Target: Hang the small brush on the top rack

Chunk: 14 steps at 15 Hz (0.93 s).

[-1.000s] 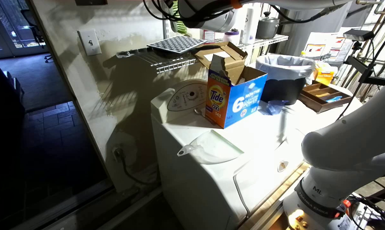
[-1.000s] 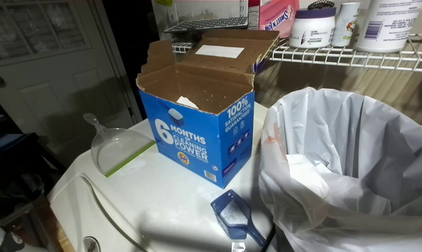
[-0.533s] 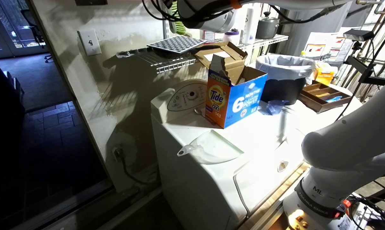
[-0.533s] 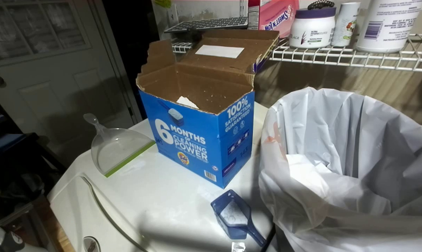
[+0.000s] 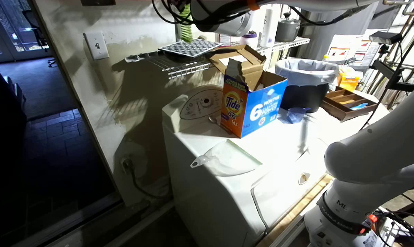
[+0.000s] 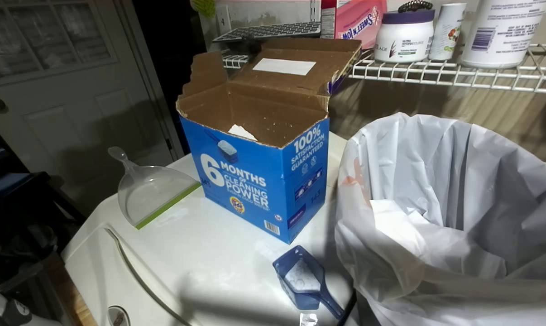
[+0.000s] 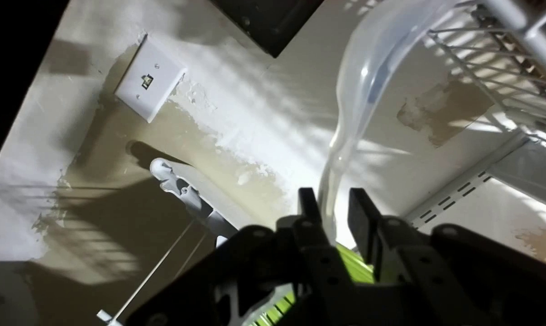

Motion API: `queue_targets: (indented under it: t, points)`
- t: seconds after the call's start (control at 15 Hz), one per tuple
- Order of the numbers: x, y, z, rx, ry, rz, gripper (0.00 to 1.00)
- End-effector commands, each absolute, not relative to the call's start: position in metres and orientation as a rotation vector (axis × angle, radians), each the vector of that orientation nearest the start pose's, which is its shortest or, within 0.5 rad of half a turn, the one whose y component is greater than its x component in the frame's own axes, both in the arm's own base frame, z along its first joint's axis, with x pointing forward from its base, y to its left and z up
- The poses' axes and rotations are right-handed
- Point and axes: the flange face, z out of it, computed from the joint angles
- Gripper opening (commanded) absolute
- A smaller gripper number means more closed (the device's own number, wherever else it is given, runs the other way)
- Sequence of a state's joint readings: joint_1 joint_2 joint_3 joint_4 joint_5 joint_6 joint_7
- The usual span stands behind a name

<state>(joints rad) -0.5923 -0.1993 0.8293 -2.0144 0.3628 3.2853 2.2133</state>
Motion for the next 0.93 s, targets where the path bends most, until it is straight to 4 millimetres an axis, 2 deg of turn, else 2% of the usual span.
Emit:
queue_targets:
  t: [0.0,0.4,0.87]
  points:
    - [0.5363,0.1371,0.6751,-0.746,1.627,-0.381,0.55]
    - [0.5387,0.1348,0.6759,-0.749,1.629,-0.38,0.98]
    - [0.5347,0.1382,0.6818,-0.755,1.622,-0.377,1.0]
